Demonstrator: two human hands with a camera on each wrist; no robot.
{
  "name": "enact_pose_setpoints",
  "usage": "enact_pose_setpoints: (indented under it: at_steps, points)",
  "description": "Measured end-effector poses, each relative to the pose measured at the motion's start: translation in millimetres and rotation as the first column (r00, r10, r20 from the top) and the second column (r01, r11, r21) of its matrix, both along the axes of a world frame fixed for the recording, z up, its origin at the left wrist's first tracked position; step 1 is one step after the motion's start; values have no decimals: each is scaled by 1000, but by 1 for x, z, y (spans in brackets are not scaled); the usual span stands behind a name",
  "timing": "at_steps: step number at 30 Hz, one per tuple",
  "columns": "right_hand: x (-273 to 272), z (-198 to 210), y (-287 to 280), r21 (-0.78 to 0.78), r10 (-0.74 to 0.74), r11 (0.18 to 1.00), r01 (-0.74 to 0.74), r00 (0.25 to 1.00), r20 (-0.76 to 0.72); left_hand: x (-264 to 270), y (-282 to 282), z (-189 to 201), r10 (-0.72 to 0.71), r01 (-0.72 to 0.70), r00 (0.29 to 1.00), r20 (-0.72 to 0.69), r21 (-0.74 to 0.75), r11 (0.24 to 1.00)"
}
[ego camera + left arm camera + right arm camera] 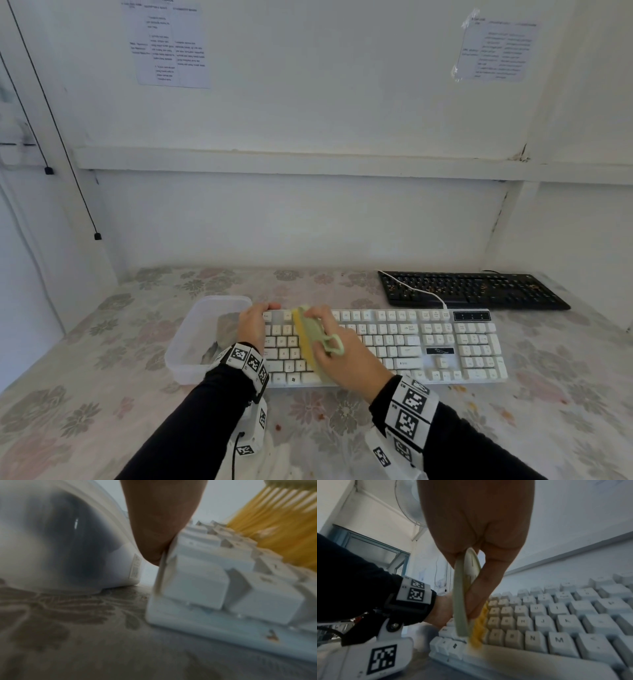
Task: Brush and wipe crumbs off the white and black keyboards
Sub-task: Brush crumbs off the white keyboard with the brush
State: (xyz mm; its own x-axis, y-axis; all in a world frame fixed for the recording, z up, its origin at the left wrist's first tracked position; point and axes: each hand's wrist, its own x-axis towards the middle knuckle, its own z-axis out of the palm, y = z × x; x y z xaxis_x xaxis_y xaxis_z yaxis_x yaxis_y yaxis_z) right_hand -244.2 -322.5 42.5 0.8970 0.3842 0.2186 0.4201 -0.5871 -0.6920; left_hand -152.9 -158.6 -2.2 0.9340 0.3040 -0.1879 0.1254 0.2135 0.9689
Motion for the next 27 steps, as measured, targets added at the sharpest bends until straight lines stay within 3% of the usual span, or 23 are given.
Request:
enact_pose_setpoints:
  at_steps: [3,5,11,19,21,25,27]
  points:
    - [-4,2,-5,-100,-5,995,-4,996,-87,1,1,-1,1,-2,1000,-14,-19,1000]
    - [-5,9,-8,-74,-36,997,28,994,-104,0,1,-1,-8,7,1000,-26,-33,999]
    - [4,14,-10,180,-176,973,144,968,179,0,2,0,-9,8,999,-32,-35,999]
    - [-14,14,-20,-89,-139,987,133,988,-70,-2,2,0,-13,13,1000,-17,-12,1000]
    - [-12,24,-23,-44,-170,985,167,981,-88,-3,2,1,-11,11,1000,-1,1,1000]
    - [1,25,-27,156,-258,960,233,951,168,-4,1,2,-13,13,1000,1,-3,1000]
    - [4,18,-28,178,-260,957,229,950,174,-6,1,4,-12,12,1000,1,-8,1000]
